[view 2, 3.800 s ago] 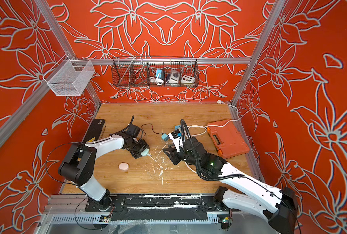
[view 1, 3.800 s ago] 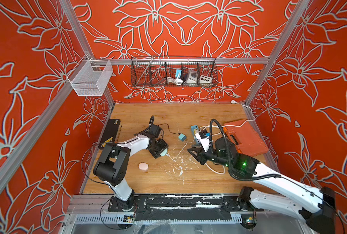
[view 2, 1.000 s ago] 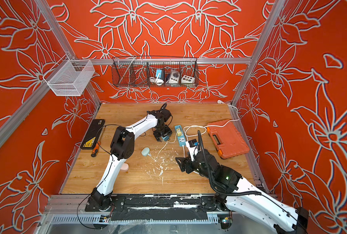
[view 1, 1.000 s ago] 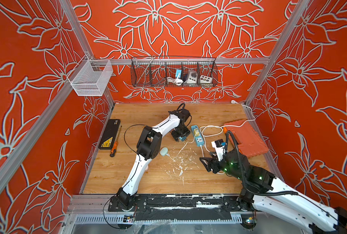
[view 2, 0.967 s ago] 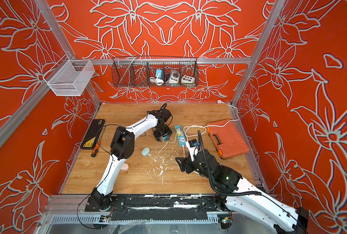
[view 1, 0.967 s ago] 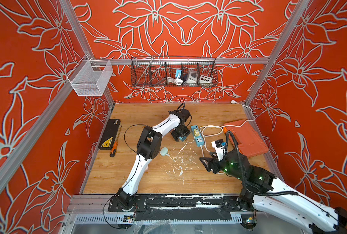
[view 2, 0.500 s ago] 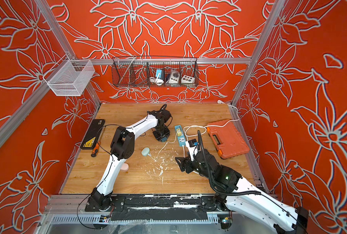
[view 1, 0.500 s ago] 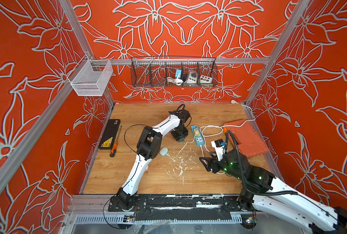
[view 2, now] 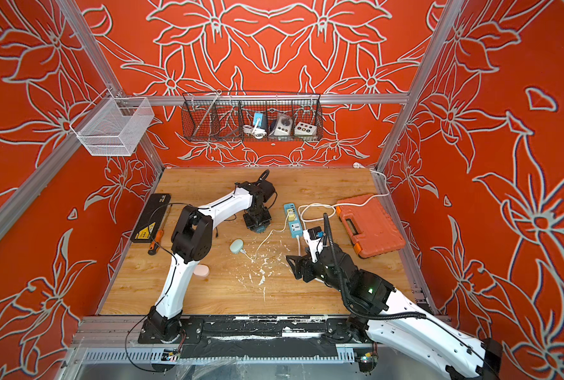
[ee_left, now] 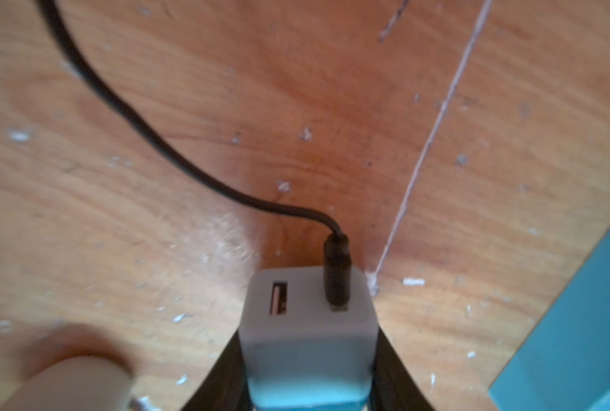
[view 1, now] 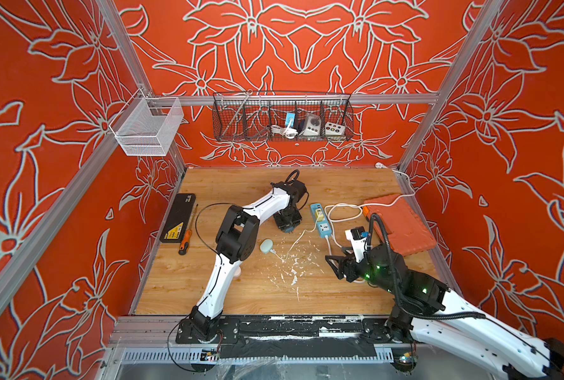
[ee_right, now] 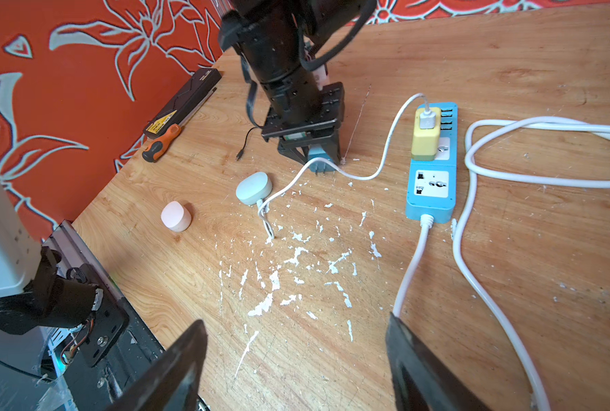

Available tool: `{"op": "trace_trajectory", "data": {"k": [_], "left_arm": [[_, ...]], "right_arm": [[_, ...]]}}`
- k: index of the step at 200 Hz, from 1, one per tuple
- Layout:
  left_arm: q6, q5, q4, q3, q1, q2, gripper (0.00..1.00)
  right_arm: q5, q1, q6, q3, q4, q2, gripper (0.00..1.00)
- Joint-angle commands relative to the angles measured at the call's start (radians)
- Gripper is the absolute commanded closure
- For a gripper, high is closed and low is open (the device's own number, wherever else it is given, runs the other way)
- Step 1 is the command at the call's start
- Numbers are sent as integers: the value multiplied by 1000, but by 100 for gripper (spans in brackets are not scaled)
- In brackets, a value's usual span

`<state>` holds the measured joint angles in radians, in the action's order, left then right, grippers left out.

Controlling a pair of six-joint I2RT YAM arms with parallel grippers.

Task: Charge the bluetooth headset
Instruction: Pick up the plug from the center of the board, then adjust the charging cable at the plug.

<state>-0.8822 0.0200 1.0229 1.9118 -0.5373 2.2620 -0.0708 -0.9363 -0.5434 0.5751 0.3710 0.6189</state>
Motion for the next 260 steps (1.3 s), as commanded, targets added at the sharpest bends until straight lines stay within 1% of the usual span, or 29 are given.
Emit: {"op": "trace_trajectory", "data": {"k": [1,27,59,73,98,135,161,175,209,238,260], "left_arm": [[125,-54,-13,-54,20,-150,60],[231,-47,-60,-151,34,-291,60],[354,-12,-126,-282,34,-469,60],[392,-2,-137,-326,34,-531,60],[461,53,-141,-387,32,-623,60],[568,90,-186,-501,4,-779,61],[642,103,-237,-596,-19,-893,61],[675,125,-264,-640,-25,-950,61],[751,160,-333,-739,-43,-1084,61],[796,173,-361,-791,-72,-1163,62],[820,162,-374,-813,-94,-1192,62]], "right_arm": [[-35,5,-22,36,37,-9,21],[-40,9,-25,63,45,-4,21],[-31,20,-48,128,75,51,22],[-10,26,-54,167,89,87,23],[38,39,-59,250,124,155,23],[132,74,-64,390,189,242,24],[242,117,-87,483,252,310,24],[306,136,-95,514,258,343,24],[417,160,-114,569,251,429,27],[537,160,-139,626,222,523,32],[597,159,-147,684,218,596,35]]}}
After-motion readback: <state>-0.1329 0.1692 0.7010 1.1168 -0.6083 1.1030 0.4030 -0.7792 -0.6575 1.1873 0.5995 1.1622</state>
